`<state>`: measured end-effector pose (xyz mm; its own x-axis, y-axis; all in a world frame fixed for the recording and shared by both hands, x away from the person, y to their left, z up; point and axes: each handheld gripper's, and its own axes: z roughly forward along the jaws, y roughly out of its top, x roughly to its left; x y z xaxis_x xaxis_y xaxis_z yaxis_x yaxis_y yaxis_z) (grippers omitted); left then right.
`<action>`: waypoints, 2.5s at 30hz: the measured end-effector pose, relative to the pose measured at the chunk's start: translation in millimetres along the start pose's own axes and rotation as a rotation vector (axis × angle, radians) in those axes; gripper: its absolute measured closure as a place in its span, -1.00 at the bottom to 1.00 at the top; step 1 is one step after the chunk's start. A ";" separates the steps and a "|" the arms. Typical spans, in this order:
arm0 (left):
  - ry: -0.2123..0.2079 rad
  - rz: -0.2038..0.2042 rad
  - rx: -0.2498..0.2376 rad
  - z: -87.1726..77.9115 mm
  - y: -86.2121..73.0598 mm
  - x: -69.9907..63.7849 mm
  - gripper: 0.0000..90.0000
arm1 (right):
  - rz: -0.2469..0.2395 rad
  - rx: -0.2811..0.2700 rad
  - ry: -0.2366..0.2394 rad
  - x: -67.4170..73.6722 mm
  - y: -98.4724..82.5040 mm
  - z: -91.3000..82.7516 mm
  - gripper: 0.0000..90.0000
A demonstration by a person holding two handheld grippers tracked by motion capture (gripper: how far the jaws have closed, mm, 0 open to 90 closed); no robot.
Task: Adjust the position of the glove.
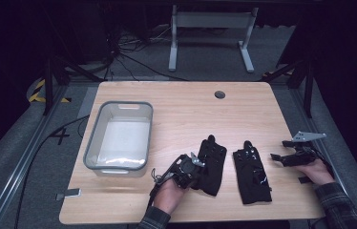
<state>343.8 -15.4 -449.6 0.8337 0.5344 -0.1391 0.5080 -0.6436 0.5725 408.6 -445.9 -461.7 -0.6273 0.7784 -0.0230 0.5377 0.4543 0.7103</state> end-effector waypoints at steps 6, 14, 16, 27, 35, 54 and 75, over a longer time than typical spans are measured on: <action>-0.045 0.045 0.004 5.8 3.6 -13.4 1.00 | 0.000 0.000 0.000 0.0 0.0 0.0 -0.66; -0.062 0.048 -0.032 0.6 6.8 -13.5 0.96 | -0.003 -0.009 0.014 2.1 -0.3 -1.5 -0.52; -0.056 0.046 -0.054 -3.2 8.3 -11.0 0.96 | -0.001 -0.007 0.022 3.1 0.1 -2.5 -0.42; -0.010 0.039 -0.107 -5.4 27.2 6.2 0.97 | -0.098 -0.055 0.208 48.0 15.6 -18.2 0.56; 0.022 0.070 -0.065 14.2 42.3 14.6 0.98 | -0.162 -0.009 0.317 75.0 19.8 -9.2 0.93; 0.011 0.128 0.010 24.0 35.6 0.0 1.00 | -0.183 0.055 0.311 84.7 26.9 11.2 1.00; -0.015 0.117 -0.009 23.7 35.5 -3.3 0.85 | -0.211 0.060 0.313 94.3 29.3 11.4 0.99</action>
<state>364.2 -53.1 -447.9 0.8903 0.4479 -0.0825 0.4051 -0.6959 0.5930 371.6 -354.3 -451.0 -0.8644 0.4993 0.0586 0.4048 0.6223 0.6699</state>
